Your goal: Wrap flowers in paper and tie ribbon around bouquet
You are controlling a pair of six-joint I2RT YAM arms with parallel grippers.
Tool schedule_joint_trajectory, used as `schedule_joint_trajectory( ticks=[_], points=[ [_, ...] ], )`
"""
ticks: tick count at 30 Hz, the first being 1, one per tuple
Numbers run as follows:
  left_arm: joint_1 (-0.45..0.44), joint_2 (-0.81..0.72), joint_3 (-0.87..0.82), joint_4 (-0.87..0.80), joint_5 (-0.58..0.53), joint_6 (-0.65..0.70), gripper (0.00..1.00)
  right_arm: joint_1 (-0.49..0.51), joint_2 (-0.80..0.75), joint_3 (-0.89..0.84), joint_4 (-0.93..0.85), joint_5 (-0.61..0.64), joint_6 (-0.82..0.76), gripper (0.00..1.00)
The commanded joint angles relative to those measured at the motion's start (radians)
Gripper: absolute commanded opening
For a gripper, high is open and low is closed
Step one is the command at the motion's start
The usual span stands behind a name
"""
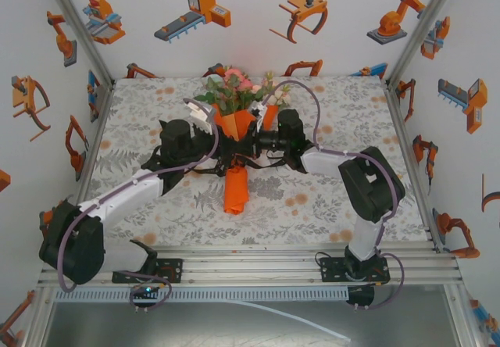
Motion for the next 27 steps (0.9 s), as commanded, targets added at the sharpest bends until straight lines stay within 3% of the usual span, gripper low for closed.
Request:
schedule_joint_trajectory(
  ticks=[1, 6, 16, 20, 24, 27],
  points=[
    [0.048, -0.056, 0.029, -0.126, -0.094, -0.024, 0.52, 0.001, -0.046, -0.04, 0.084, 0.025, -0.019, 0.0],
    [0.151, 0.025, 0.074, -0.327, -0.179, -0.108, 0.48, -0.001, -0.053, -0.061, 0.082, 0.023, -0.022, 0.0],
    [0.162, 0.247, 0.114, -0.41, 0.012, 0.015, 0.47, -0.001, -0.05, -0.056, 0.082, 0.015, -0.018, 0.0],
    [0.162, 0.33, 0.135, -0.364, 0.035, 0.006, 0.49, -0.001, -0.05, -0.056, 0.082, 0.011, -0.014, 0.0],
    [0.155, 0.406, 0.183, -0.365, 0.152, 0.015, 0.48, -0.001, -0.049, -0.054, 0.082, 0.01, -0.012, 0.0],
    [0.151, 0.423, 0.176, -0.369, 0.142, 0.007, 0.47, -0.001, -0.049, -0.054, 0.082, 0.015, -0.012, 0.0]
  ],
)
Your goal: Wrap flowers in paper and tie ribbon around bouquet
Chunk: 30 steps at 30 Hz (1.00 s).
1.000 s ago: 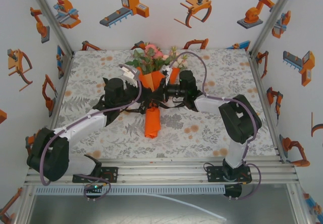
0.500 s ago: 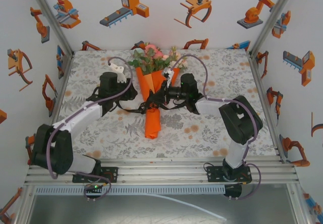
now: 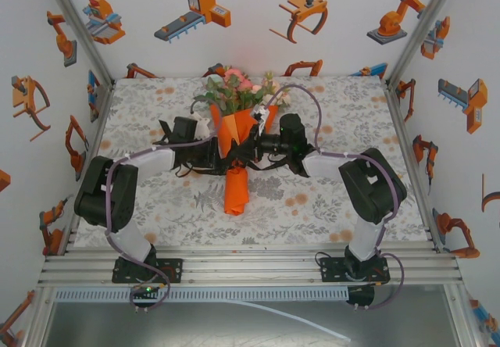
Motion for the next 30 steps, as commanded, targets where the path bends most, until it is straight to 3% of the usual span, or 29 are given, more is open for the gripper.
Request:
schedule_joint_trajectory(
  ticks=[1, 10, 15, 20, 25, 30],
  points=[
    [-0.009, 0.013, 0.018, -0.01, 0.035, 0.016, 0.46, -0.001, -0.035, -0.001, 0.046, -0.003, -0.008, 0.0],
    [-0.007, 0.014, -0.012, -0.021, -0.03, -0.052, 0.37, -0.001, -0.029, 0.005, 0.046, -0.003, -0.003, 0.0],
    [-0.007, -0.088, -0.105, 0.041, -0.038, -0.138, 0.48, -0.001, -0.03, 0.003, 0.046, -0.008, -0.006, 0.0],
    [-0.006, -0.132, -0.158, 0.095, -0.038, -0.222, 0.48, -0.001, -0.017, 0.013, 0.046, -0.011, 0.007, 0.0],
    [-0.007, -0.081, -0.163, 0.123, -0.063, -0.268, 0.42, 0.0, -0.023, 0.013, 0.046, -0.01, 0.006, 0.0],
    [-0.022, -0.026, -0.161, 0.209, -0.106, -0.333, 0.3, -0.001, -0.033, 0.003, 0.046, -0.006, 0.008, 0.0]
  ],
)
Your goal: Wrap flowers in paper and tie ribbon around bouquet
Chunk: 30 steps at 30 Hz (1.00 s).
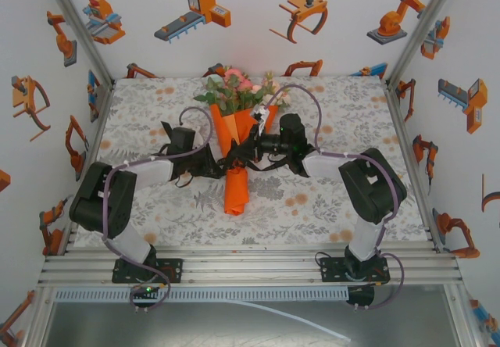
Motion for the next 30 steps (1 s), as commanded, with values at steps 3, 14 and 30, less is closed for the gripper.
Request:
schedule_joint_trajectory(
  ticks=[3, 14, 30],
  points=[
    [-0.032, 0.041, -0.009, 0.078, -0.071, -0.064, 0.26, 0.0, -0.038, 0.001, 0.046, -0.005, 0.007, 0.0],
    [-0.037, 0.009, -0.035, 0.102, -0.188, -0.05, 0.0, -0.001, -0.046, -0.004, 0.046, -0.007, 0.005, 0.0],
    [-0.028, 0.086, -0.05, 0.324, -0.112, 0.022, 0.3, 0.0, -0.036, 0.011, 0.042, -0.02, 0.005, 0.0]
  ],
)
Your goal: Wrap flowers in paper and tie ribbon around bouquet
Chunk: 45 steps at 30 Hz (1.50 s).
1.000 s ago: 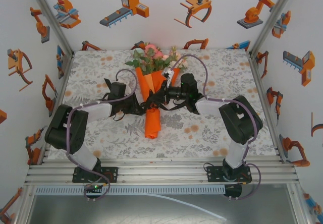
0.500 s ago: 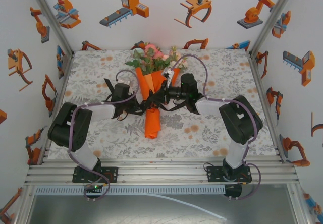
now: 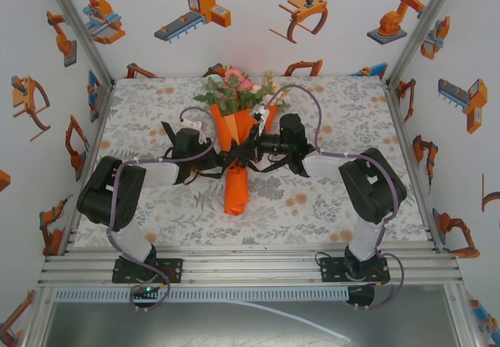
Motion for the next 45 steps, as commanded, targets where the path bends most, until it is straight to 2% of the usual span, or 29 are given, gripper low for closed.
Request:
schedule_joint_trajectory(
  ticks=[1, 4, 7, 10, 14, 17, 20, 24, 27, 30, 31, 32, 35, 37, 41, 45],
  points=[
    [0.006, 0.027, -0.018, 0.057, 0.027, 0.007, 0.3, -0.001, -0.035, 0.012, 0.04, -0.02, 0.005, 0.0],
    [0.007, 0.035, -0.03, 0.114, 0.066, -0.001, 0.31, -0.001, -0.034, 0.012, 0.041, -0.022, 0.005, 0.0],
    [0.009, 0.044, -0.024, 0.109, 0.059, -0.007, 0.3, -0.001, -0.036, 0.014, 0.039, -0.023, 0.003, 0.0],
    [0.017, 0.048, -0.027, 0.121, 0.057, -0.031, 0.25, -0.001, -0.036, 0.014, 0.036, -0.021, 0.003, 0.0],
    [0.018, -0.011, -0.034, 0.089, 0.04, -0.028, 0.0, -0.001, -0.04, 0.009, 0.034, -0.013, 0.003, 0.0],
    [0.02, -0.129, -0.035, -0.007, 0.005, -0.011, 0.0, -0.001, -0.046, 0.001, 0.03, 0.005, -0.003, 0.0],
    [0.018, -0.265, -0.005, -0.206, -0.046, -0.034, 0.0, -0.001, -0.053, -0.007, 0.014, 0.042, -0.02, 0.0],
    [0.0, -0.415, -0.022, -0.349, -0.021, -0.084, 0.0, -0.001, -0.049, 0.005, -0.045, 0.14, -0.034, 0.0],
    [-0.023, -0.491, -0.037, -0.432, -0.014, -0.092, 0.0, -0.001, -0.046, 0.03, -0.106, 0.195, -0.039, 0.0],
    [-0.046, -0.497, -0.052, -0.48, -0.1, -0.056, 0.0, 0.001, -0.041, 0.042, -0.113, 0.188, -0.048, 0.0],
    [-0.043, -0.48, -0.056, -0.471, -0.121, -0.03, 0.09, 0.001, -0.043, 0.042, -0.112, 0.184, -0.049, 0.0],
    [-0.042, -0.454, -0.058, -0.437, -0.135, 0.023, 0.22, 0.001, -0.045, 0.042, -0.113, 0.179, -0.048, 0.0],
    [-0.043, -0.332, -0.019, -0.335, -0.168, 0.253, 0.34, 0.001, -0.058, 0.031, -0.111, 0.164, -0.048, 0.0],
    [-0.035, -0.24, 0.028, -0.294, -0.147, 0.356, 0.37, 0.001, -0.065, 0.025, -0.111, 0.151, -0.046, 0.0],
    [0.005, -0.071, 0.088, -0.18, 0.0, 0.458, 0.41, 0.001, -0.076, 0.019, -0.113, 0.134, -0.051, 0.0],
    [0.013, -0.005, 0.105, -0.11, 0.096, 0.492, 0.45, -0.001, -0.081, 0.03, -0.141, 0.1, -0.075, 0.0]
  ],
)
